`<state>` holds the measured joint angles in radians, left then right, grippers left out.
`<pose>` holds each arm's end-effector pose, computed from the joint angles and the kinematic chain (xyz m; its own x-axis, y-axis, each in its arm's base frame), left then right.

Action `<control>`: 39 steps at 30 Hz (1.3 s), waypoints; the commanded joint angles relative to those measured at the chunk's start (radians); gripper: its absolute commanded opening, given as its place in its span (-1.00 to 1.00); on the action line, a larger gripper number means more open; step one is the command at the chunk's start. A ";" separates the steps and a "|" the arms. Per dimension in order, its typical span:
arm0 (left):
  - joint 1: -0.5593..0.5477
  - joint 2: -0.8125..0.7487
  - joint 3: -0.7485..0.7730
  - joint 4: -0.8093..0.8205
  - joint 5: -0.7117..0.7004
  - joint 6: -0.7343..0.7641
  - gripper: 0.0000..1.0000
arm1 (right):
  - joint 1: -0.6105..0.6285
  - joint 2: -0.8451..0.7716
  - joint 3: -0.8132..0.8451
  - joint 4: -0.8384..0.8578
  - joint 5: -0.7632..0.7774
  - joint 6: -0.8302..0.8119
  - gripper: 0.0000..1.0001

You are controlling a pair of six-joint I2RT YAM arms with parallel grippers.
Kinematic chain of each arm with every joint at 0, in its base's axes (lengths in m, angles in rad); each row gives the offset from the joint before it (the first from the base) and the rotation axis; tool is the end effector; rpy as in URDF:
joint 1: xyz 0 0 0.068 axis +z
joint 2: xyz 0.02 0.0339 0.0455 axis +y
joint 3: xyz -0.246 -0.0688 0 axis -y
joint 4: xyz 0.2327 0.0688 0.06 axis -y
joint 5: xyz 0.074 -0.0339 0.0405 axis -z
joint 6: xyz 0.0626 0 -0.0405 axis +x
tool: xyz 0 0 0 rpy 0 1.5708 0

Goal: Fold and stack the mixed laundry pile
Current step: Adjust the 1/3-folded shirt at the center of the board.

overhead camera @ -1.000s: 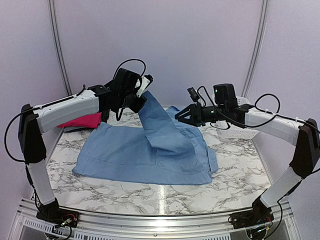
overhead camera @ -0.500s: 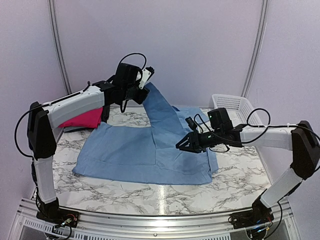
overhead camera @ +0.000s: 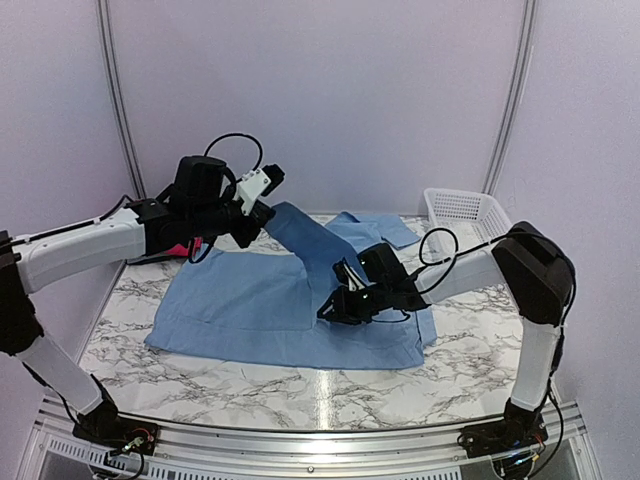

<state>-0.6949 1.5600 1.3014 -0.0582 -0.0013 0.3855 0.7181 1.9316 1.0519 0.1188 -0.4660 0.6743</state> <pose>0.2977 -0.2480 0.3154 0.0187 0.4740 -0.8803 0.6824 0.6375 0.3577 0.2793 0.2814 0.1130 -0.9256 -0.0680 -0.3723 -0.3264 0.6416 0.6942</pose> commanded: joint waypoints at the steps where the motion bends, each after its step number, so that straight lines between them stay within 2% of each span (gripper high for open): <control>1: -0.002 -0.135 -0.149 0.076 0.192 0.137 -1.00 | -0.007 0.032 0.042 -0.021 0.127 0.022 -0.41; 3: -0.001 -0.208 -0.252 0.091 0.203 0.189 -1.00 | -0.009 -0.015 0.006 -0.006 0.106 0.016 -0.39; 7: 0.010 -0.329 -0.452 0.108 0.118 0.305 -1.00 | -0.005 -0.201 -0.097 -0.008 0.047 -0.032 -0.37; 10: 0.026 -0.379 -0.560 0.108 0.078 0.421 -1.00 | -0.005 -0.318 -0.134 -0.100 0.039 -0.097 -0.34; 14: 0.055 -0.371 -0.672 0.148 -0.017 0.560 -1.00 | -0.006 -0.397 -0.166 -0.218 0.017 -0.172 -0.33; 19: 0.118 -0.329 -0.739 0.253 -0.087 0.687 -1.00 | -0.013 -0.444 -0.217 -0.272 0.009 -0.201 -0.34; 29: 0.285 -0.304 -0.699 0.231 0.048 0.837 -1.00 | -0.056 -0.481 -0.232 -0.343 0.018 -0.233 -0.33; 31: 0.312 -0.281 -0.674 0.253 0.026 0.788 -0.55 | -0.067 -0.480 -0.229 -0.359 0.004 -0.247 -0.33; 33: 0.350 -0.262 -0.621 0.257 -0.040 0.662 -0.25 | -0.072 -0.486 -0.225 -0.374 -0.016 -0.267 -0.33; 39: 0.391 -0.367 -0.555 0.236 -0.112 0.326 0.47 | -0.085 -0.494 -0.174 -0.452 -0.021 -0.351 -0.28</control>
<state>-0.3180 1.2839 0.7078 0.1574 -0.0574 0.9558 0.6514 1.4689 0.8055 -0.2634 -0.4732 0.3992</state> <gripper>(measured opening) 0.648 0.348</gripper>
